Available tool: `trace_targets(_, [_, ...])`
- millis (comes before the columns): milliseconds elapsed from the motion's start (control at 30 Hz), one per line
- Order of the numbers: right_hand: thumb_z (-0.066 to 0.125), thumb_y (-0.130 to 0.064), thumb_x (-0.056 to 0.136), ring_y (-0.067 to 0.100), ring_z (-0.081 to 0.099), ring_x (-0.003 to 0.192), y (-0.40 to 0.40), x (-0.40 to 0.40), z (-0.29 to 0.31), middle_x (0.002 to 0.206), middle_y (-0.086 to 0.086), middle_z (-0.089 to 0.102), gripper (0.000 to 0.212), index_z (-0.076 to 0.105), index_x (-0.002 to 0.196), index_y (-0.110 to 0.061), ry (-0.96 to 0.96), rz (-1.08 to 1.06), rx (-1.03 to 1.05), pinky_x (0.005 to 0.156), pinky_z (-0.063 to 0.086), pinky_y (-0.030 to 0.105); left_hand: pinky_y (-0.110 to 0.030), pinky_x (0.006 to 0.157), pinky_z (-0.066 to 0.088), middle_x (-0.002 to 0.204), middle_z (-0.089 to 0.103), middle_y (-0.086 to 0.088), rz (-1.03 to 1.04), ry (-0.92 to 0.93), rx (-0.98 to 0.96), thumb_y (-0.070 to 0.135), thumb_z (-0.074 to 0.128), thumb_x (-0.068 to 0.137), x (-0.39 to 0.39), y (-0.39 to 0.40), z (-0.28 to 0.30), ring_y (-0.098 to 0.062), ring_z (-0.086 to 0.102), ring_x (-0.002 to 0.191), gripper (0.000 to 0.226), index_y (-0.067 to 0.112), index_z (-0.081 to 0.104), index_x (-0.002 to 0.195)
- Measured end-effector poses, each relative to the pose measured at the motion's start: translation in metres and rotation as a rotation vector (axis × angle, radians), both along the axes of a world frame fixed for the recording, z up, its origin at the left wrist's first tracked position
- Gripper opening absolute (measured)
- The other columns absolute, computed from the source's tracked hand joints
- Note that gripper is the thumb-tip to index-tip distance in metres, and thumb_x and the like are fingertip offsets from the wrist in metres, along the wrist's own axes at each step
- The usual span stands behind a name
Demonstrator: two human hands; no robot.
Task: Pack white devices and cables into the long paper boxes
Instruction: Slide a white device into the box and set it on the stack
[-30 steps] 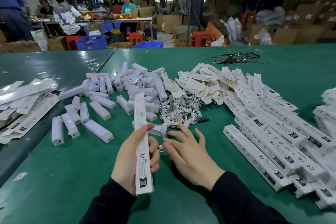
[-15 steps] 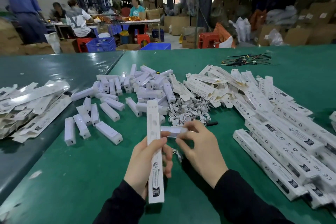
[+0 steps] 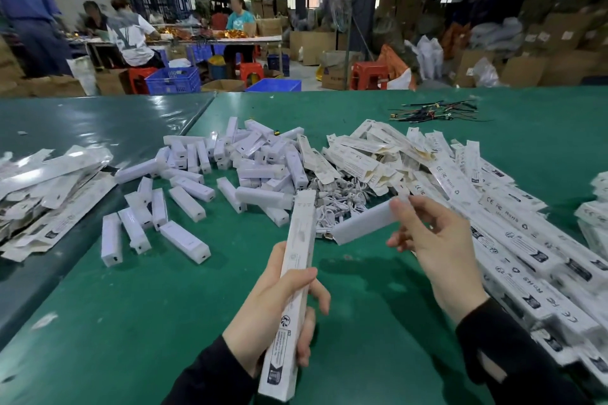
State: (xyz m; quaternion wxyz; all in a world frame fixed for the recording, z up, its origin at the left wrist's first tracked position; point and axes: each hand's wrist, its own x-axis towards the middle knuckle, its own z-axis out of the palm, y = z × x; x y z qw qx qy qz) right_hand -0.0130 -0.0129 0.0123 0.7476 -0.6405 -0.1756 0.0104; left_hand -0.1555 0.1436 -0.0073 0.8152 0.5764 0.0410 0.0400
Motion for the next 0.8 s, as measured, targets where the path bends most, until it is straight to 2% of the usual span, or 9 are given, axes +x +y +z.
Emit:
trace_targets(67, [0.071, -0.046, 0.07, 0.011, 0.059, 0.05, -0.003, 0.0, 0.004, 0.066, -0.006, 0.065, 0.024, 0.076, 0.081, -0.026, 0.033, -0.012, 0.06, 0.046, 0.046, 0.017, -0.026, 0.035, 0.046, 0.082, 0.058, -0.01, 0.017, 0.007, 0.02, 0.031, 0.063, 0.078, 0.001, -0.001, 0.0, -0.025, 0.051, 0.042, 0.028, 0.031, 0.064, 0.106])
trace_targets(167, [0.069, -0.045, 0.071, 0.009, 0.06, 0.056, -0.006, 0.001, 0.009, 0.074, -0.008, 0.069, 0.023, 0.075, 0.083, -0.026, 0.1, 0.021, 0.183, 0.046, 0.047, 0.016, -0.027, 0.041, 0.05, 0.079, 0.051, -0.01, 0.061, 0.014, 0.08, 0.033, 0.061, 0.078, 0.002, 0.0, -0.002, -0.02, 0.054, 0.055, 0.032, 0.02, 0.074, 0.104])
trace_targets(233, [0.066, -0.043, 0.075, 0.01, 0.062, 0.056, -0.007, 0.001, 0.012, 0.075, -0.009, 0.07, 0.026, 0.071, 0.088, -0.021, 0.18, 0.041, 0.245, 0.044, 0.047, 0.016, -0.027, 0.043, 0.049, 0.068, 0.049, -0.01, 0.058, 0.011, 0.111, 0.034, 0.057, 0.081, 0.002, 0.001, -0.003, -0.018, 0.05, 0.053, 0.037, 0.018, 0.071, 0.111])
trace_targets(333, [0.064, -0.043, 0.078, 0.011, 0.063, 0.051, -0.007, 0.0, 0.015, 0.07, -0.007, 0.07, 0.031, 0.066, 0.091, -0.015, 0.289, 0.064, 0.302, 0.042, 0.047, 0.015, -0.026, 0.042, 0.048, 0.059, 0.052, -0.01, 0.037, -0.002, 0.135, 0.038, 0.056, 0.084, 0.002, 0.001, -0.003, -0.021, 0.049, 0.043, 0.045, 0.01, 0.054, 0.12])
trace_targets(400, [0.064, -0.042, 0.077, 0.011, 0.063, 0.05, -0.006, 0.0, 0.015, 0.066, -0.004, 0.069, 0.035, 0.064, 0.092, -0.011, 0.34, 0.087, 0.332, 0.043, 0.049, 0.015, -0.027, 0.042, 0.049, 0.062, 0.058, -0.014, -0.017, -0.022, 0.135, 0.043, 0.055, 0.085, 0.001, 0.001, -0.002, -0.022, 0.053, 0.039, 0.046, 0.011, 0.047, 0.117])
trace_targets(467, [0.066, -0.039, 0.077, 0.011, 0.065, 0.055, -0.005, 0.001, 0.014, 0.071, 0.0, 0.07, 0.036, 0.064, 0.096, -0.008, 0.372, 0.13, 0.35, 0.048, 0.052, 0.015, -0.028, 0.042, 0.051, 0.069, 0.062, -0.018, -0.081, -0.011, 0.1, 0.044, 0.056, 0.085, -0.001, 0.0, -0.001, -0.024, 0.058, 0.043, 0.044, 0.014, 0.052, 0.116])
trace_targets(633, [0.069, -0.007, 0.072, 0.009, 0.069, 0.061, -0.004, 0.004, 0.014, 0.073, 0.006, 0.073, 0.027, 0.067, 0.098, 0.0, 0.432, 0.274, 0.342, 0.054, 0.052, 0.012, -0.027, 0.038, 0.05, 0.079, 0.065, -0.015, -0.102, 0.026, 0.067, 0.031, 0.06, 0.084, 0.0, -0.002, -0.001, -0.026, 0.061, 0.048, 0.037, 0.005, 0.054, 0.111])
trace_targets(733, [0.074, -0.016, 0.068, 0.007, 0.064, 0.055, -0.005, 0.003, 0.015, 0.072, 0.003, 0.072, 0.032, 0.07, 0.096, -0.003, 0.441, 0.264, 0.303, 0.048, 0.051, 0.013, -0.026, 0.036, 0.049, 0.076, 0.063, -0.015, -0.089, 0.033, 0.071, 0.027, 0.065, 0.082, 0.0, 0.0, -0.002, -0.026, 0.059, 0.044, 0.039, 0.003, 0.048, 0.108])
trace_targets(800, [0.075, -0.024, 0.068, 0.006, 0.063, 0.055, -0.005, 0.005, 0.015, 0.073, 0.002, 0.072, 0.039, 0.069, 0.101, -0.004, 0.43, 0.235, 0.269, 0.048, 0.051, 0.015, -0.024, 0.035, 0.046, 0.071, 0.055, -0.015, -0.073, 0.025, 0.096, 0.028, 0.074, 0.075, -0.001, -0.001, -0.002, -0.024, 0.053, 0.038, 0.034, 0.015, 0.05, 0.097])
